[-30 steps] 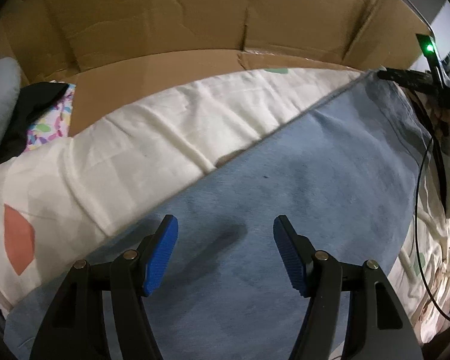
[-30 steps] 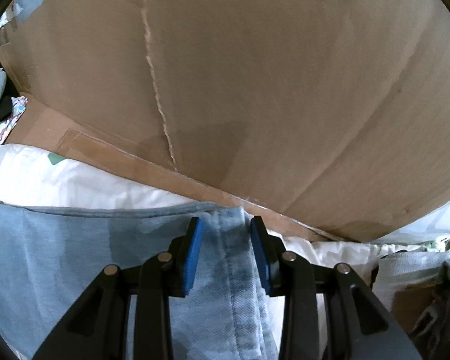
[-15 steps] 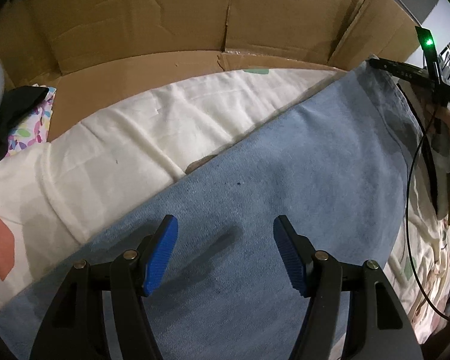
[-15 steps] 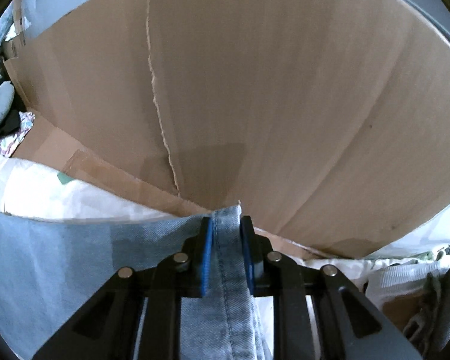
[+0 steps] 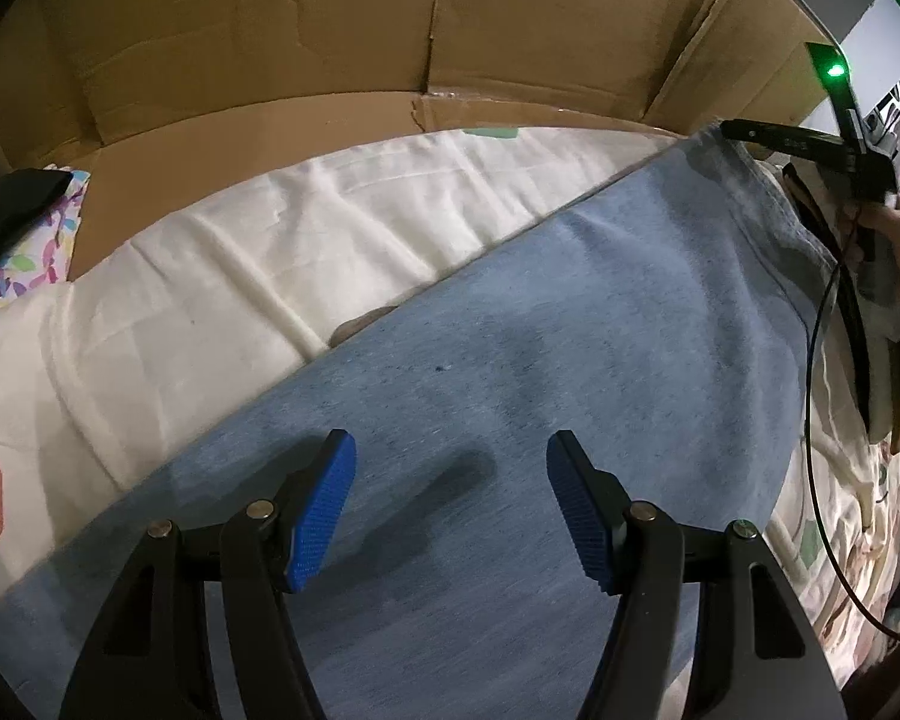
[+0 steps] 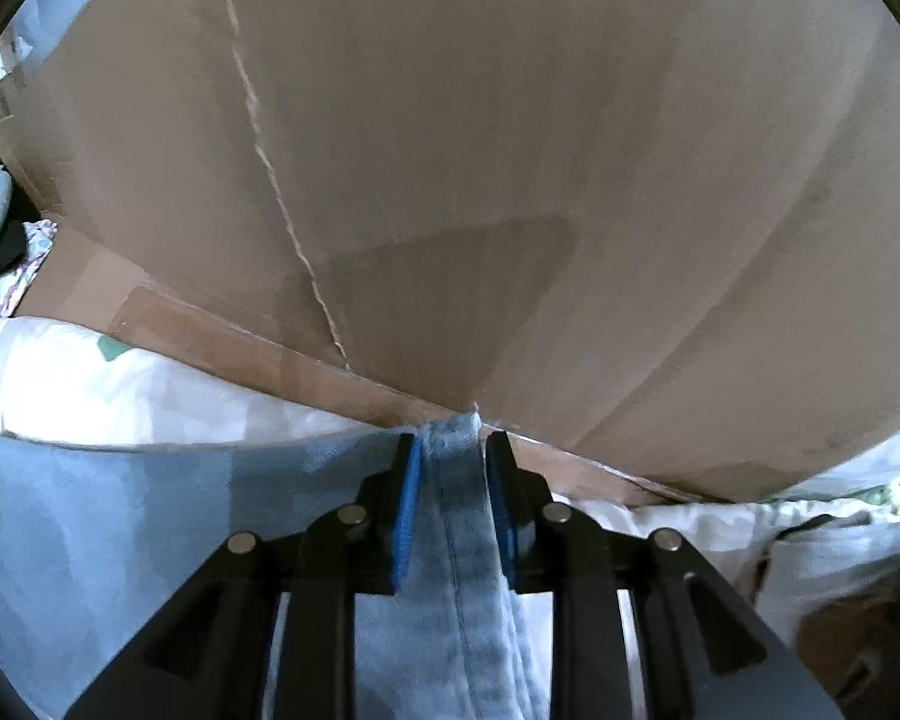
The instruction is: Fold clothes
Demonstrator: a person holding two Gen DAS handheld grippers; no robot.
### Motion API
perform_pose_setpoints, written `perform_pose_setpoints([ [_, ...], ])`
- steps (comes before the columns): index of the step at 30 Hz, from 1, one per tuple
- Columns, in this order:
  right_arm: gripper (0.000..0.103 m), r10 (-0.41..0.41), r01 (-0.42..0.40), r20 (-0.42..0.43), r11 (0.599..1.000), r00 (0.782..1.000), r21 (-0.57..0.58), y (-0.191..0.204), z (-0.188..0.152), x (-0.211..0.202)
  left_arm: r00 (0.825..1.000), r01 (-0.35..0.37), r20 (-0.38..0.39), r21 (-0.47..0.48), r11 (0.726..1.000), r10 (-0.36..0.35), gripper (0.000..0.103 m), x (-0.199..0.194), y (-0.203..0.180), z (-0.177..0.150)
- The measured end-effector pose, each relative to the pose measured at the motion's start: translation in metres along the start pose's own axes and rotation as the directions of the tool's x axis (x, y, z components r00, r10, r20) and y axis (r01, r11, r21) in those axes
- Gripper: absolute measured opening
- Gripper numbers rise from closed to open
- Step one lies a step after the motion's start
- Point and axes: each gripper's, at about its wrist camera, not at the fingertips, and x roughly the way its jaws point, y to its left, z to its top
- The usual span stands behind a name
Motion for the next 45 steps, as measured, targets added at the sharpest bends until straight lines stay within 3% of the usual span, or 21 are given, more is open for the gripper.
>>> perform_pose_setpoints([
  [8, 0.024, 0.045, -0.045, 0.0, 0.999, 0.999, 0.024, -0.006, -0.031, -0.049, 0.999, 0.046, 0.028, 0.023, 0.999, -0.047, 0.067, -0.003, -0.03, -0.002],
  [12, 0.024, 0.06, -0.059, -0.011, 0.996, 0.998, 0.059, -0.008, -0.05, -0.065, 0.995, 0.091, 0.038, -0.021, 0.996, -0.09, 0.067, -0.006, -0.047, 0.004],
  [20, 0.024, 0.13, -0.126, -0.059, 0.99, 0.99, 0.07, 0.004, -0.101, -0.098, 0.991, 0.123, 0.041, 0.037, 0.992, -0.125, 0.067, -0.012, -0.1, -0.007],
  [24, 0.024, 0.152, -0.145, -0.065, 0.984, 0.986, 0.099, 0.003, -0.12, -0.108, 0.993, 0.11, 0.03, 0.126, 0.986, -0.114, 0.066, -0.011, -0.132, -0.014],
  [28, 0.024, 0.223, -0.211, -0.047, 0.96, 0.974, 0.183, -0.003, -0.145, -0.118, 0.994, 0.093, 0.037, 0.197, 0.976, -0.102, 0.066, -0.006, -0.163, -0.019],
  [34, 0.024, 0.229, -0.214, -0.051, 0.954, 0.972, 0.208, -0.004, -0.173, -0.13, 0.997, 0.068, 0.01, 0.297, 0.952, -0.074, 0.066, 0.012, -0.199, -0.021],
  [38, 0.024, 0.217, -0.197, -0.081, 0.959, 0.973, 0.203, -0.004, -0.189, -0.131, 0.998, 0.057, -0.04, 0.402, 0.914, -0.045, 0.066, 0.032, -0.218, -0.031],
  [41, 0.024, 0.212, -0.194, -0.091, 0.965, 0.973, 0.178, -0.001, -0.192, -0.136, 1.0, 0.005, -0.029, 0.415, 0.91, 0.008, 0.067, 0.039, -0.221, -0.033],
  [45, 0.024, 0.223, -0.206, -0.09, 0.963, 0.971, 0.171, 0.004, -0.196, -0.137, 1.0, 0.002, -0.018, 0.409, 0.912, 0.006, 0.067, 0.043, -0.224, -0.035],
])
